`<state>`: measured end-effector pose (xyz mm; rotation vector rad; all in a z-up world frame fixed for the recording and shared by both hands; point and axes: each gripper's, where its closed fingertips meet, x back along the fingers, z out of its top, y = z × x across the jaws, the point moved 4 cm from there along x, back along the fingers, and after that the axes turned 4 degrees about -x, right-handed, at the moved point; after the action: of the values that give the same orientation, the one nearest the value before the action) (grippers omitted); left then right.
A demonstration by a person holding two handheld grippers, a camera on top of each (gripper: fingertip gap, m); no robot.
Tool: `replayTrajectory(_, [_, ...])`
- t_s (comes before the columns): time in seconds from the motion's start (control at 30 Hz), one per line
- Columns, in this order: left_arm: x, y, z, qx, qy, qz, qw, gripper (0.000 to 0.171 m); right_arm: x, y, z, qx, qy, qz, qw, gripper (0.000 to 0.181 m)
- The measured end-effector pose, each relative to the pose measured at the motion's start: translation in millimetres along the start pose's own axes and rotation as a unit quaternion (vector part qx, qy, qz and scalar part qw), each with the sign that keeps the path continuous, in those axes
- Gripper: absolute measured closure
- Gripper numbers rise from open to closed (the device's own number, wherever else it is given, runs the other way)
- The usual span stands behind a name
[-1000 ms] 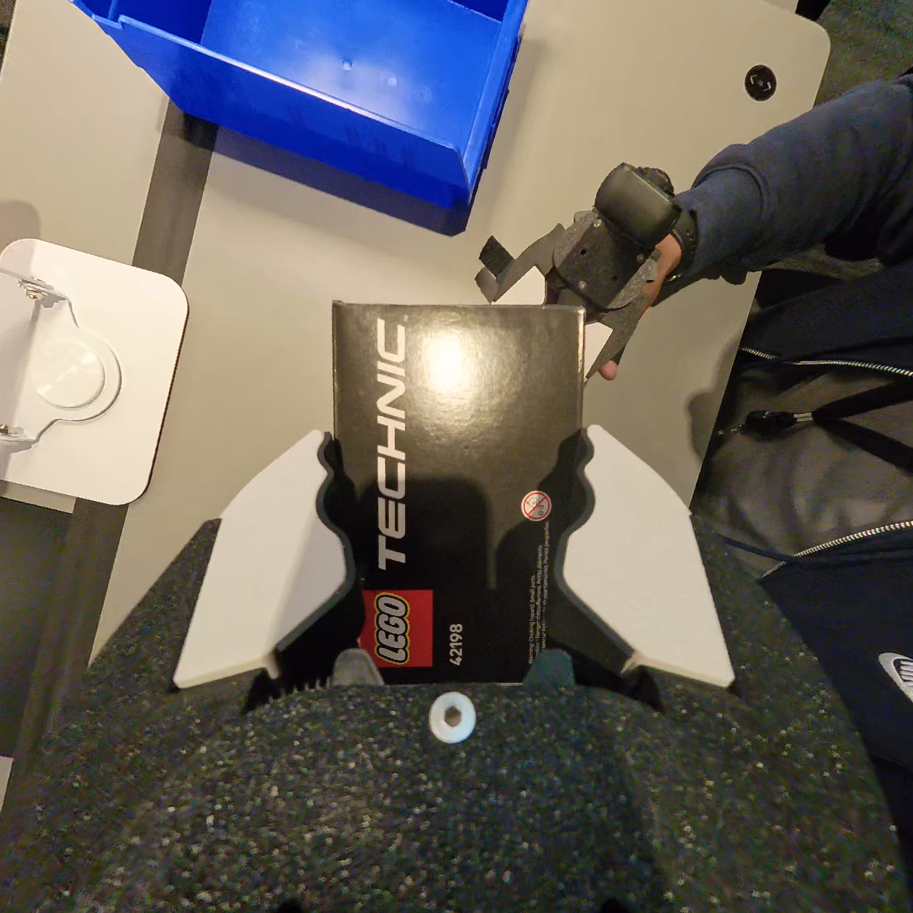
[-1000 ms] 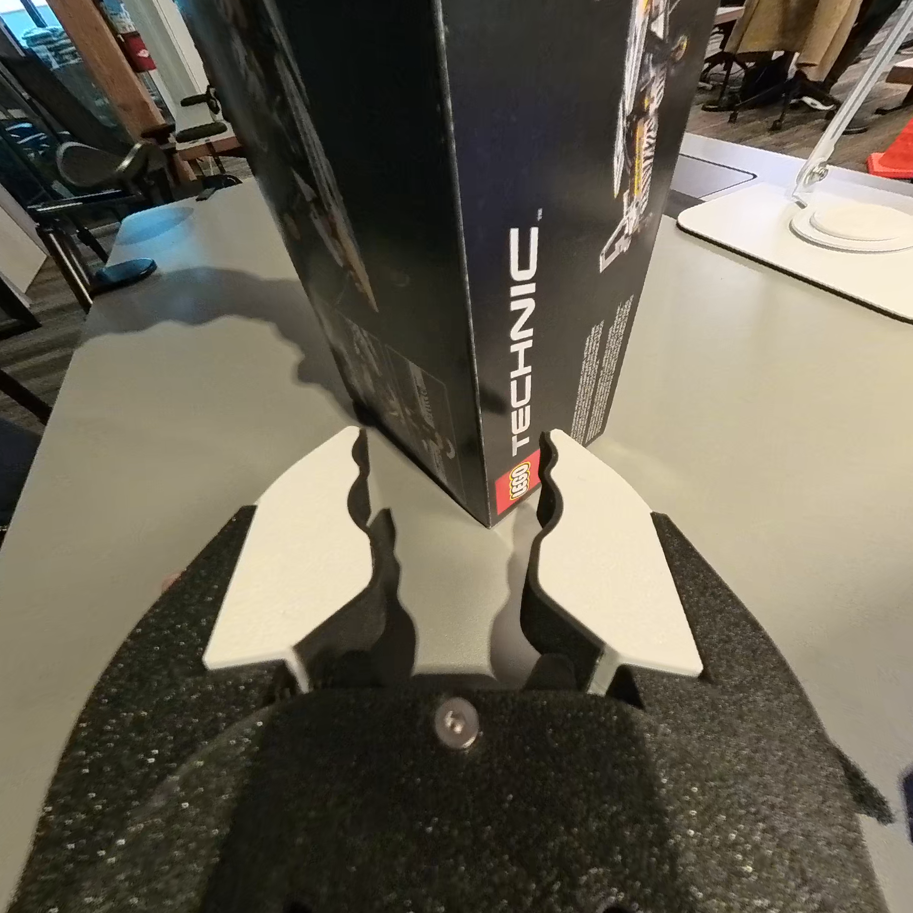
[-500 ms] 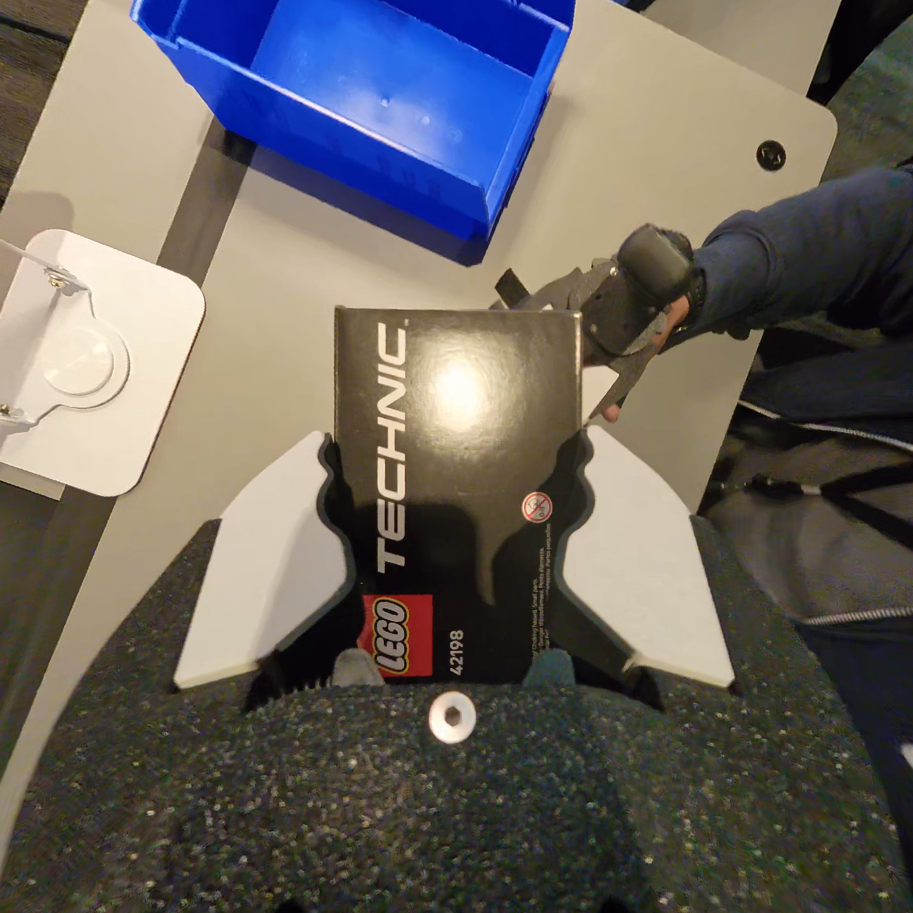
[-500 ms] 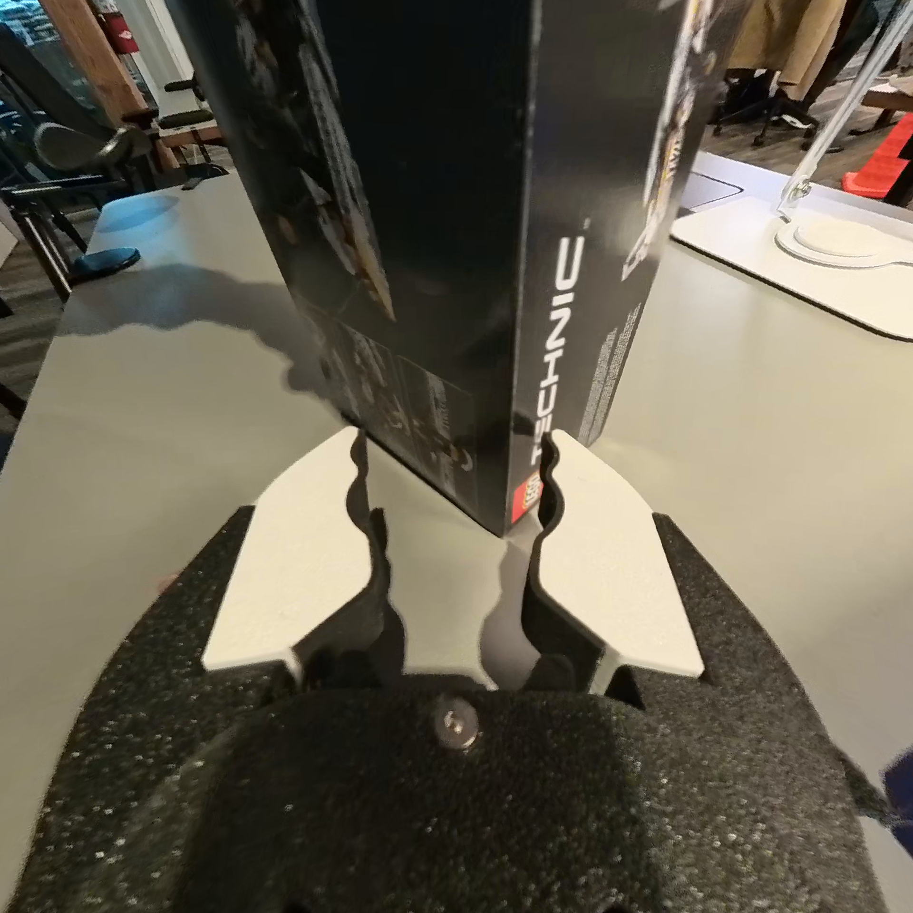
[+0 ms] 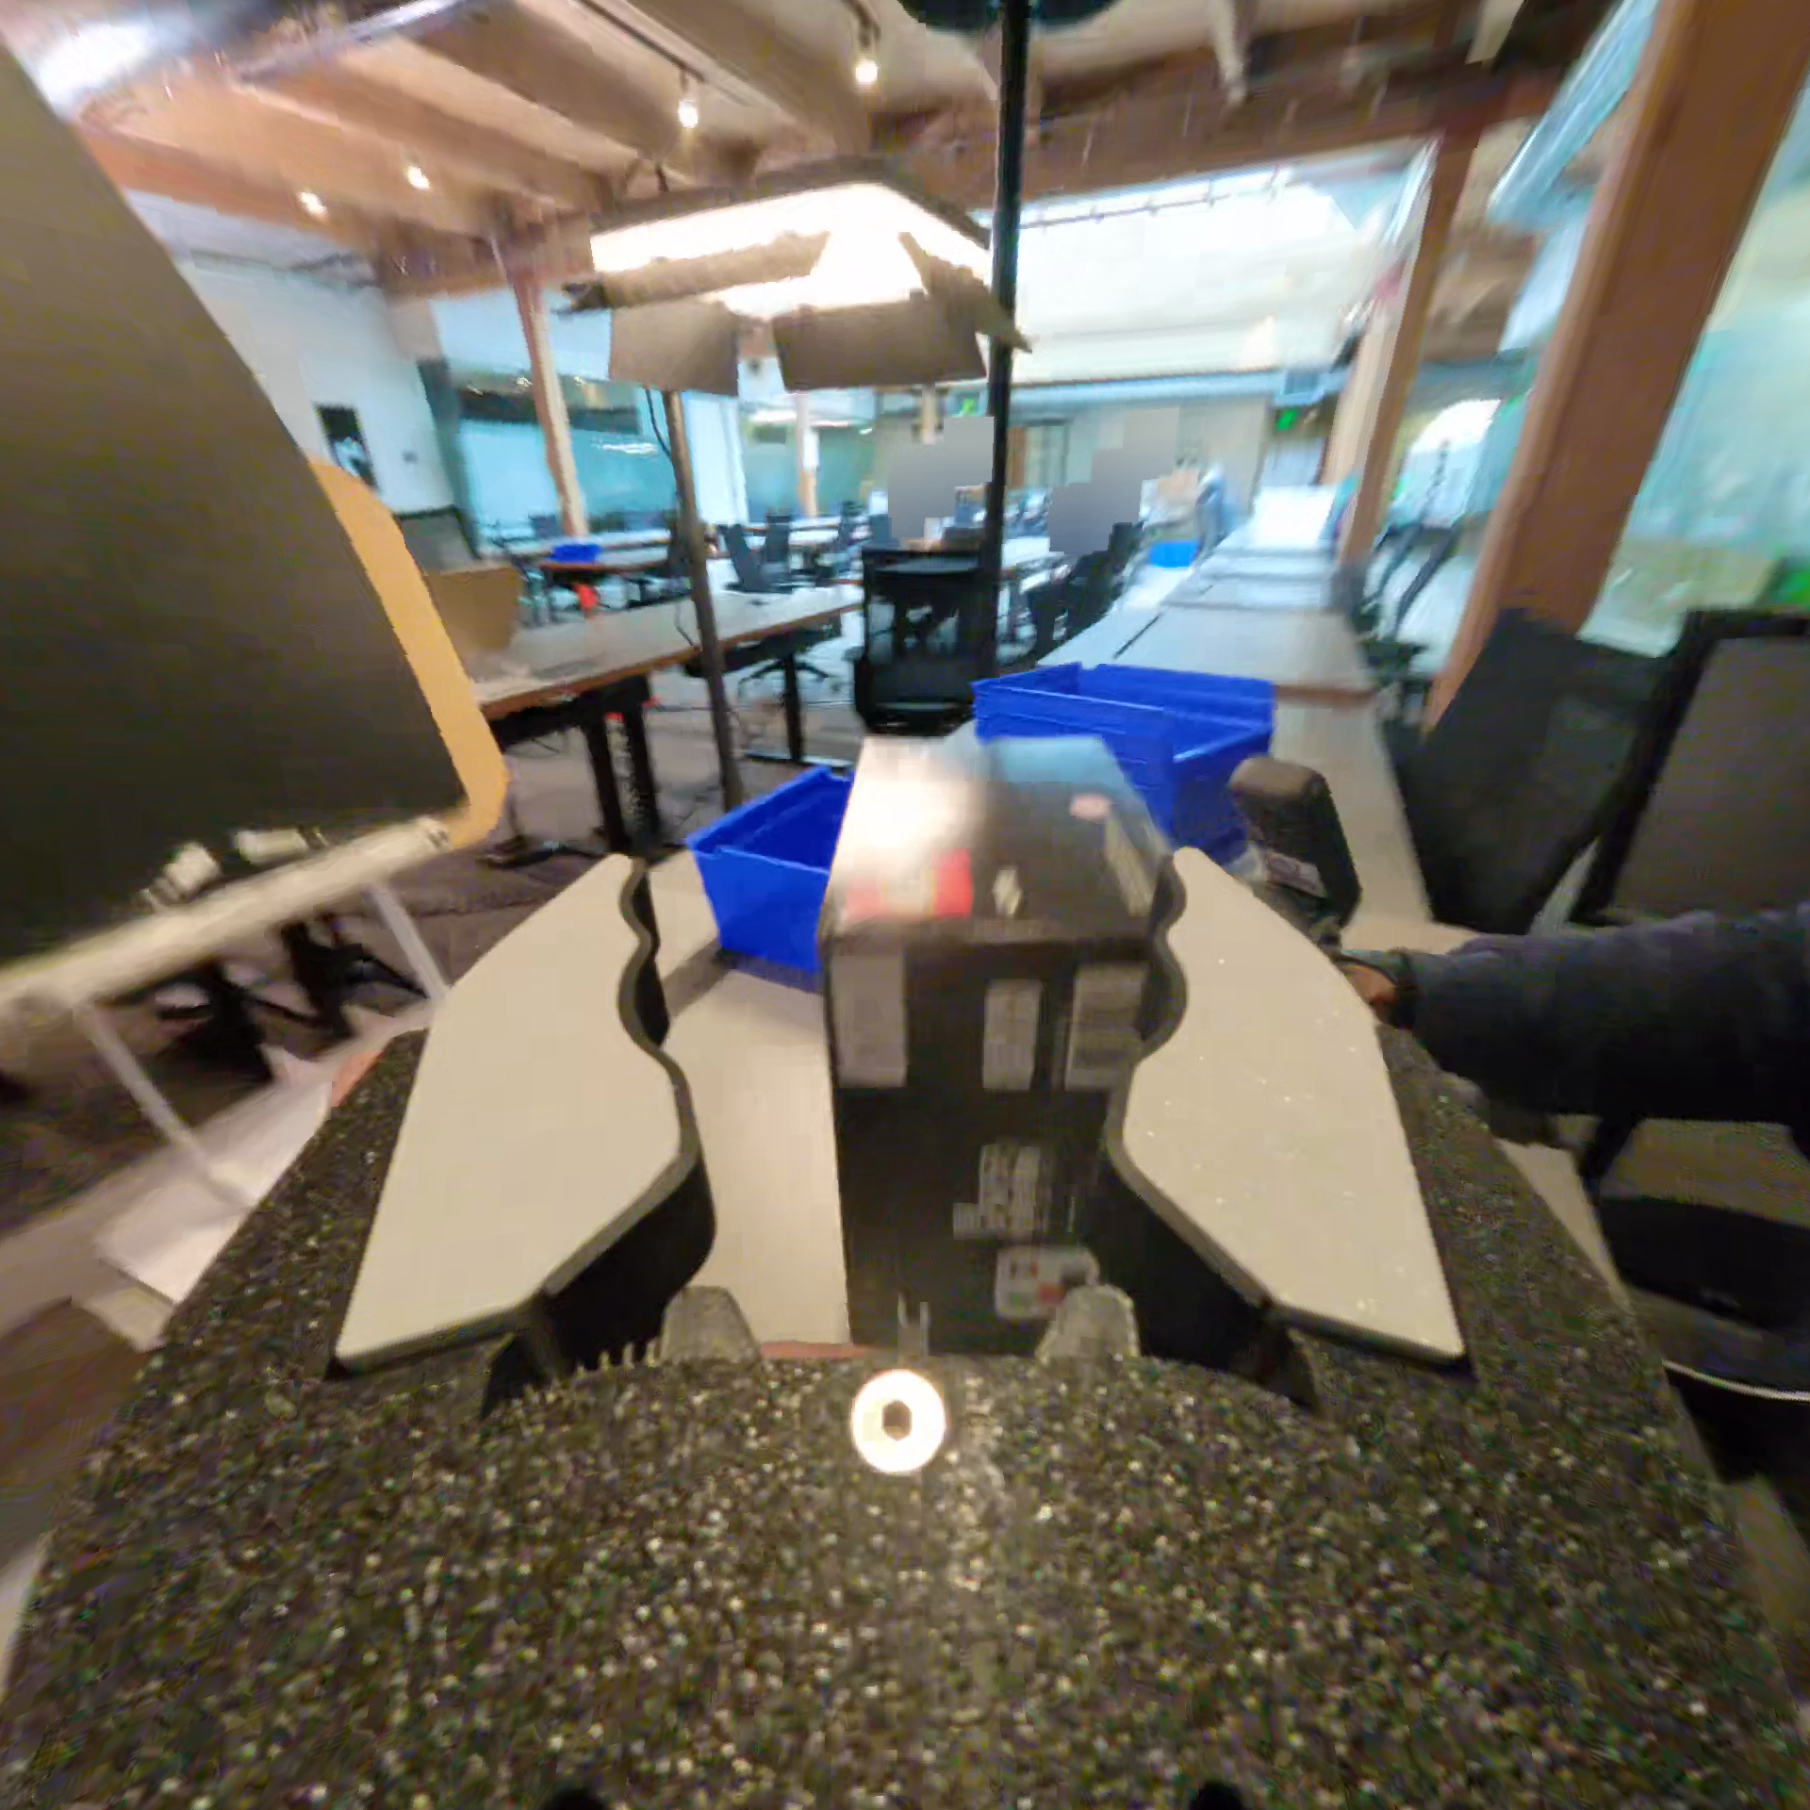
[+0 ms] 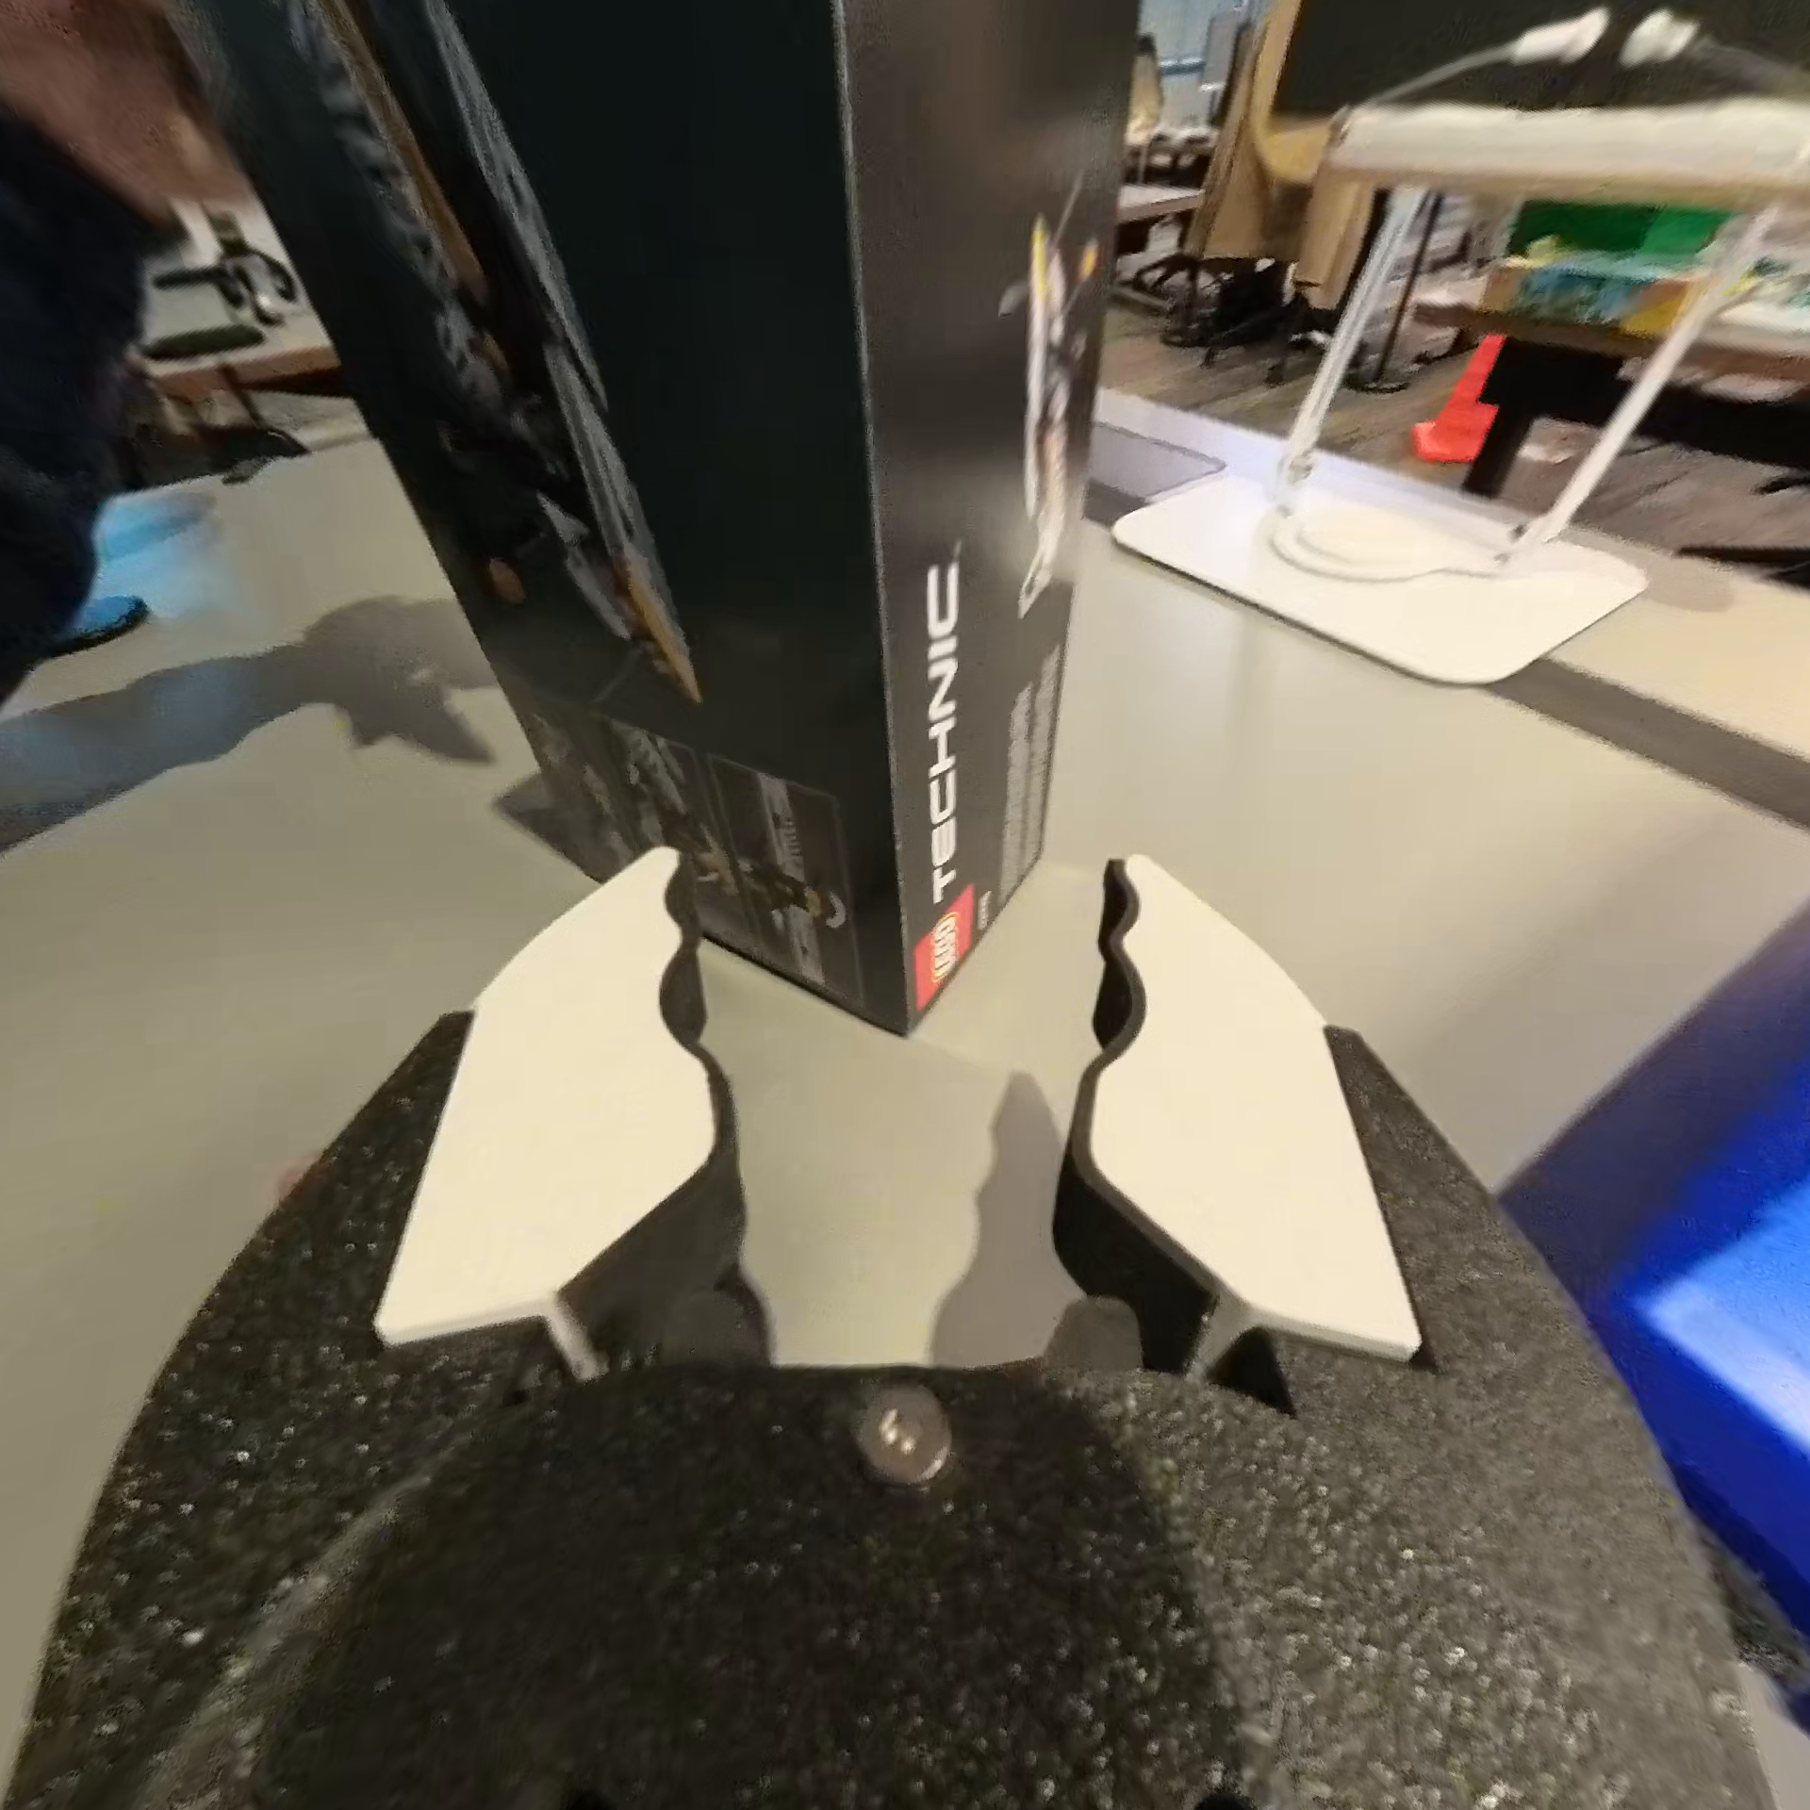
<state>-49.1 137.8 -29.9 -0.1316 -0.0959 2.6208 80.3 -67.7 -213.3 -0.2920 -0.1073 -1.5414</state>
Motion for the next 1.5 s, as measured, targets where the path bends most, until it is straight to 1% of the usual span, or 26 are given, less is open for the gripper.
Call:
replayTrajectory(0.07, [12.6,-14.3,-37.2,0.061,0.025,-0.028,0.997,0.074,12.5,2.1,20.9,0.037,-0.004,-0.013,0.999,0.101])
replayTrajectory(0.17, [23.4,-27.0,-92.6,0.112,0.043,-0.042,0.992,0.07,27.4,-3.2,71.2,0.129,-0.035,-0.018,0.991,0.099])
replayTrajectory(0.23, [26.8,-28.2,-115.4,0.135,0.055,-0.053,0.988,0.069,32.5,-13.3,109.9,0.189,-0.073,-0.002,0.979,0.098])
replayTrajectory(0.3, [23.6,-24.1,-125.4,0.141,0.042,-0.065,0.987,0.067,30.2,-25.1,145.9,0.25,-0.13,0.019,0.959,0.093])
replayTrajectory(0.4, [12.7,-16.9,-141.7,0.11,-0.009,-0.061,0.992,0.063,9.5,-47.0,188.6,0.343,-0.228,0.052,0.91,0.088])
replayTrajectory(0.47, [6.0,-14.1,-152.5,0.102,-0.037,-0.055,0.993,0.063,-12.0,-66.8,202.5,0.4,-0.294,0.087,0.864,0.084])
replayTrajectory(0.57, [2.9,-11.3,-163.0,0.109,-0.051,-0.06,0.991,0.063,-42.8,-86.6,200.0,0.452,-0.405,0.124,0.785,0.072])
replayTrajectory(0.63, [4.0,-10.2,-167.2,0.122,-0.057,-0.069,0.988,0.063,-59.4,-90.7,195.2,0.461,-0.452,0.137,0.751,0.069])
replayTrajectory(0.67, [4.8,-10.3,-168.8,0.124,-0.061,-0.072,0.988,0.063,-66.3,-91.6,193.4,0.46,-0.468,0.143,0.741,0.068])
replayTrajectory(0.8, [5.6,-10.4,-171.9,0.129,-0.07,-0.082,0.986,0.064,-88.8,-93.3,189.3,0.441,-0.504,0.159,0.725,0.069])
replayTrajectory(0.87, [4.6,-8.7,-173.9,0.133,-0.075,-0.09,0.984,0.065,-96.3,-90.2,183.6,0.435,-0.527,0.158,0.713,0.071])
replayTrajectory(0.9, [4.0,-7.7,-175.3,0.133,-0.08,-0.093,0.984,0.065,-99.1,-88.5,180.2,0.433,-0.538,0.158,0.706,0.068])
replayTrajectory(0.97, [3.0,-5.8,-177.9,0.13,-0.09,-0.096,0.983,0.065,-101.5,-88.7,179.7,0.422,-0.547,0.16,0.705,0.067])
replayTrajectory(1.13, [2.4,-4.8,-181.8,0.119,-0.109,-0.096,0.982,0.066,-98.4,-90.3,179.6,0.429,-0.541,0.157,0.706,0.069])
replayTrajectory(1.27, [5.5,-9.1,-180.0,0.125,-0.103,-0.091,0.983,0.067,-87.8,-90.4,180.7,0.451,-0.524,0.16,0.705,0.07])
replayTrajectory(1.33, [8.2,-12.9,-177.6,0.128,-0.094,-0.086,0.984,0.068,-80.6,-86.9,185.2,0.468,-0.508,0.15,0.707,0.074])
replayTrajectory(1.5, [17.9,-27.3,-171.7,0.14,-0.072,-0.063,0.985,0.07,-54.8,-81.9,193.9,0.469,-0.463,0.146,0.738,0.076])
